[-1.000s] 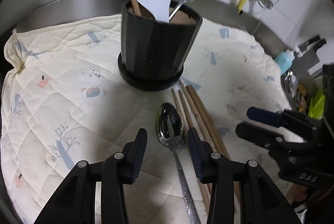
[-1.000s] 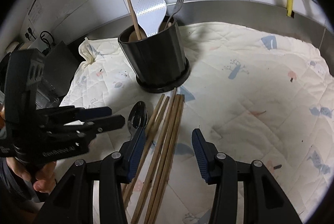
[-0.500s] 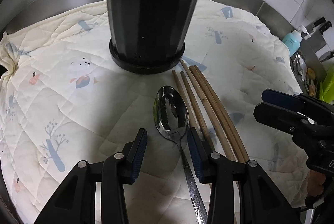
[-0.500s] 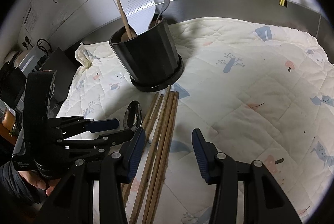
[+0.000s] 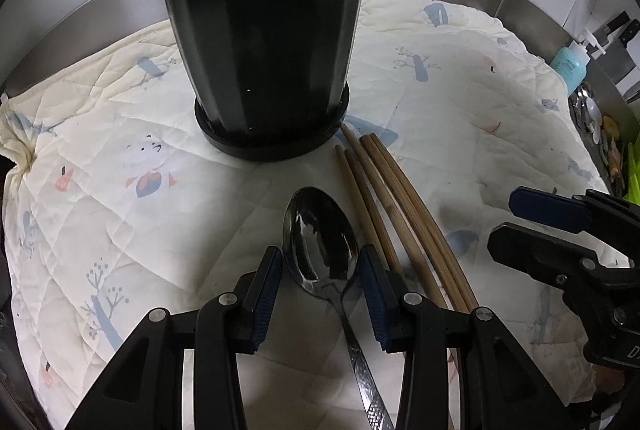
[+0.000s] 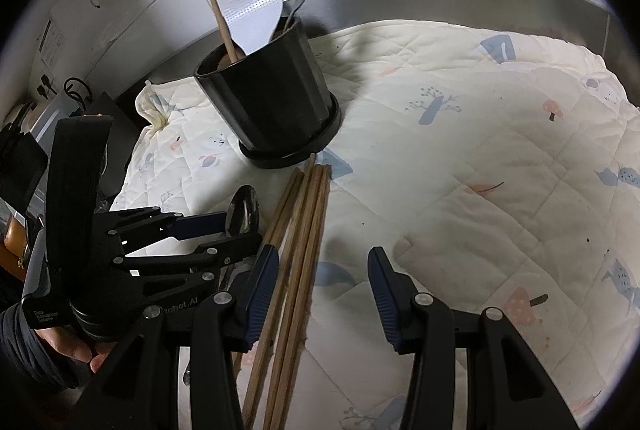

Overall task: Organize utensils
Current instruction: 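Close the left tool on the steel spoon while the right tool moves over the loose chopsticks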

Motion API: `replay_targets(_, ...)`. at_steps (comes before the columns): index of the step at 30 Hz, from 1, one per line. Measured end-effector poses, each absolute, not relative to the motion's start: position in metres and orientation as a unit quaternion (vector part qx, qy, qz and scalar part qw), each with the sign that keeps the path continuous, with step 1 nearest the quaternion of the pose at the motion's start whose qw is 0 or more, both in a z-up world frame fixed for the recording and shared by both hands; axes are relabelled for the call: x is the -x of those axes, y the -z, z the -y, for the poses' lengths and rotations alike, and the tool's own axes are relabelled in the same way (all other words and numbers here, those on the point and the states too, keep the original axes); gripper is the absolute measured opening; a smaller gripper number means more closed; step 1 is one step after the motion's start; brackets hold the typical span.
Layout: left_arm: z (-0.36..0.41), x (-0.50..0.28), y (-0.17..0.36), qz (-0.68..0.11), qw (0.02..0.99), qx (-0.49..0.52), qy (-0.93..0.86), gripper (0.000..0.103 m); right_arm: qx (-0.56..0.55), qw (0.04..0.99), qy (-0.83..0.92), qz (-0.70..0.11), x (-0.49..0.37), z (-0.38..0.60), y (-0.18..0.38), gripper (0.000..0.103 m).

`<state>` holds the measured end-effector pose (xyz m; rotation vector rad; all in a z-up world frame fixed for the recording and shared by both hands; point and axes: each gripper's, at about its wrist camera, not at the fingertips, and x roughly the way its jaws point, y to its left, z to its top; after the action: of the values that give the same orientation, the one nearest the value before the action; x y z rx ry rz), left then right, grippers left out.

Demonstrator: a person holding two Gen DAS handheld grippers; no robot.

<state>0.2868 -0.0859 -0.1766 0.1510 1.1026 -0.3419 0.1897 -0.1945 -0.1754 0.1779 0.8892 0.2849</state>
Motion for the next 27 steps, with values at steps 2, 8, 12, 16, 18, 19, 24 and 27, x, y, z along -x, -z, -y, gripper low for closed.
replay_targets(2, 0.091, -0.287, 0.177, -0.519, 0.836, -0.083, 0.156, 0.043, -0.087, 0.889, -0.136, -0.429, -0.19, 0.196, 0.176, 0.051)
replay_targets(8, 0.094, -0.285, 0.178, -0.515, 0.838, -0.098, 0.151, 0.041, -0.09, 0.888, -0.132, -0.431, -0.19, 0.2, 0.178, 0.051)
replay_targets(12, 0.088, -0.284, 0.176, -0.515, 0.838, -0.085, 0.159, 0.04, -0.09, 0.887, -0.133, -0.433, -0.19, 0.2, 0.18, 0.051)
replay_targets(16, 0.078, -0.282, 0.172, -0.513, 0.84, -0.059, 0.169, 0.04, -0.089, 0.886, -0.135, -0.435, -0.19, 0.199, 0.18, 0.051)
replay_targets(18, 0.074, -0.281, 0.167, -0.508, 0.843, -0.05, 0.17, 0.04, -0.087, 0.885, -0.138, -0.436, -0.191, 0.198, 0.181, 0.051)
replay_targets(19, 0.072, -0.279, 0.164, -0.505, 0.845, -0.048, 0.171, 0.04, -0.085, 0.885, -0.139, -0.437, -0.191, 0.197, 0.181, 0.051)
replay_targets(24, 0.061, -0.272, 0.145, -0.484, 0.856, -0.034, 0.175, 0.04, -0.075, 0.882, -0.146, -0.442, -0.192, 0.188, 0.184, 0.051)
replay_targets(27, 0.054, -0.269, 0.134, -0.476, 0.861, -0.028, 0.175, 0.04, -0.068, 0.881, -0.146, -0.444, -0.194, 0.182, 0.186, 0.044)
